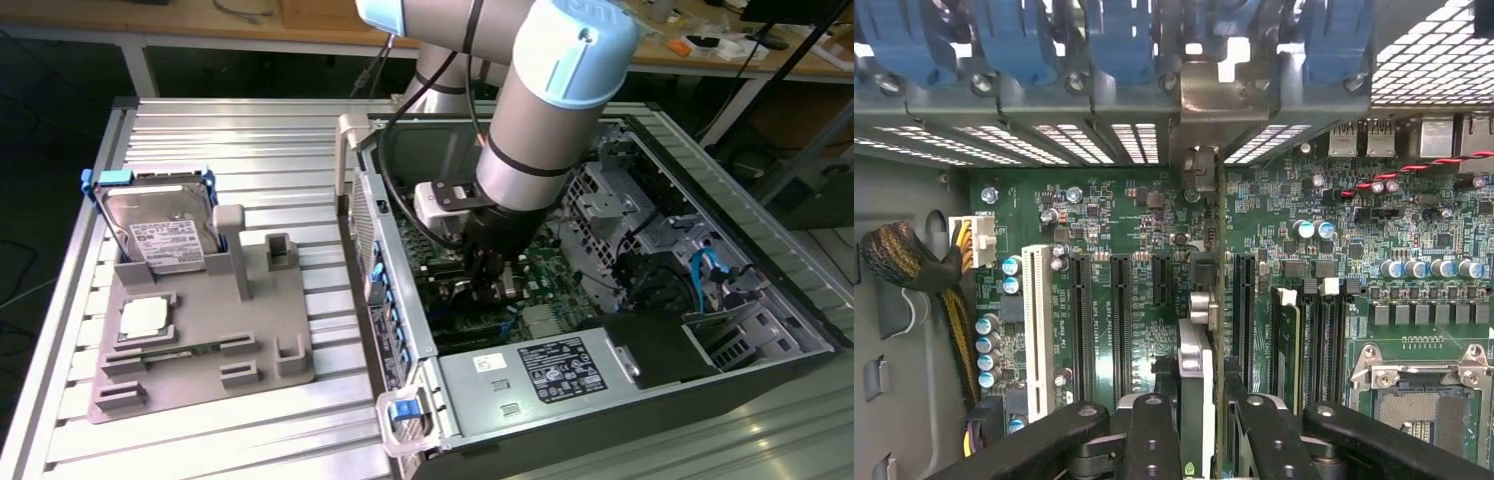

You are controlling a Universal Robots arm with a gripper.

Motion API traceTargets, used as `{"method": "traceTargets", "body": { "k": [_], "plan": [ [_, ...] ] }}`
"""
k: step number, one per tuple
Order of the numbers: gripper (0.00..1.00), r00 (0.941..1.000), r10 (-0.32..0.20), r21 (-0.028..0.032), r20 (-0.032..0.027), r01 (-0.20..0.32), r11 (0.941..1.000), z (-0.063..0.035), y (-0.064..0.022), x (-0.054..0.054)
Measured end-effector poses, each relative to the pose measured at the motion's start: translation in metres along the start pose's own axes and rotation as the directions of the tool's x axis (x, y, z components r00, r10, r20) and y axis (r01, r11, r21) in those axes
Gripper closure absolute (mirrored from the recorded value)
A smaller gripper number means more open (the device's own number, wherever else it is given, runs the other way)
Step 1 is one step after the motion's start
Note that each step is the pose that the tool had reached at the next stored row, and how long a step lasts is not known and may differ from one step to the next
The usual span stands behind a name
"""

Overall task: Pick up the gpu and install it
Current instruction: 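Insert the gpu into the slot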

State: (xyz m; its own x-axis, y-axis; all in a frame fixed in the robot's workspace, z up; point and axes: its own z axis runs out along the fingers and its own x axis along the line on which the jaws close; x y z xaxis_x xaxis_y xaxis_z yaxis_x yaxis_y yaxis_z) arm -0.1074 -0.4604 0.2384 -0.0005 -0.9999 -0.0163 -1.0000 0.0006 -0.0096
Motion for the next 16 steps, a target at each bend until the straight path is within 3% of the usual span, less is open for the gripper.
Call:
{"method": "traceTargets", "body": {
  "k": [6, 8, 10, 16],
  "plan": [
    [0.73, 1.0, 0.0, 0.0001, 0.0003, 0.0, 1.0, 0.0001, 0.0, 0.0],
    [0.72, 1.0, 0.0, 0.0028, 0.0054, 0.0, 1.0, 0.0024, -0.0001, -0.0005],
    [0.67, 1.0, 0.0, 0.0002, 0.0003, 0.0, 1.0, 0.0001, 0.0, 0.0],
    [0.67, 1.0, 0.0, 0.0005, -0.0001, 0.0, 1.0, -0.0016, 0.0001, -0.0001]
  ]
}}
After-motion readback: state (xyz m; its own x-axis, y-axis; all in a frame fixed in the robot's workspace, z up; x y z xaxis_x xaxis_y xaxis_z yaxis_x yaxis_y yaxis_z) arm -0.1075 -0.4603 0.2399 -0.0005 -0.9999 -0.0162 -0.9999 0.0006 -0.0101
